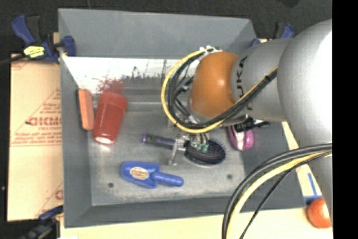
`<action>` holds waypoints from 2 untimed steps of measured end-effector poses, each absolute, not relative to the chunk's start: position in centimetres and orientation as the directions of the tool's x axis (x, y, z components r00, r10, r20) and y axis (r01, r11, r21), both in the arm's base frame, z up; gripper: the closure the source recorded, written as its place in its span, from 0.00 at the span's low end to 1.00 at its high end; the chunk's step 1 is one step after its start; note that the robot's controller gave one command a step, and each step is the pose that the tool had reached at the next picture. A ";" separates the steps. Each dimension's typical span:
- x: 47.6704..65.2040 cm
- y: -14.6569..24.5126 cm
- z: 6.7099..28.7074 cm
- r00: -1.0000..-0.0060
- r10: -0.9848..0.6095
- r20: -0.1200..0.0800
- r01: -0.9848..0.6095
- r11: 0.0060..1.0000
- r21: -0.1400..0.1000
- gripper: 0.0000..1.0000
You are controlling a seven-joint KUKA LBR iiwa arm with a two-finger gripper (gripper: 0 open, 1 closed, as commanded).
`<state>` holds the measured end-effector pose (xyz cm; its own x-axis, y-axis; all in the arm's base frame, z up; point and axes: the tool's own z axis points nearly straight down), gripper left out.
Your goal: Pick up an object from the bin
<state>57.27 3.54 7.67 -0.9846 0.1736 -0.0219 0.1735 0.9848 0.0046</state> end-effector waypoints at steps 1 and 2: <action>57.2 3.5 7.6 -0.984 0.175 -0.021 0.175 0.985 0.005 1.00; 57.2 3.5 7.6 -0.984 0.175 -0.021 0.175 0.985 0.005 1.00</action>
Offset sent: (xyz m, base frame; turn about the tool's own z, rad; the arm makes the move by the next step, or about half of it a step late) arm 0.0000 0.0000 0.0000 0.0000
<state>57.24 3.55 7.64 -0.9843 0.1753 -0.0210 0.1752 0.9845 0.0050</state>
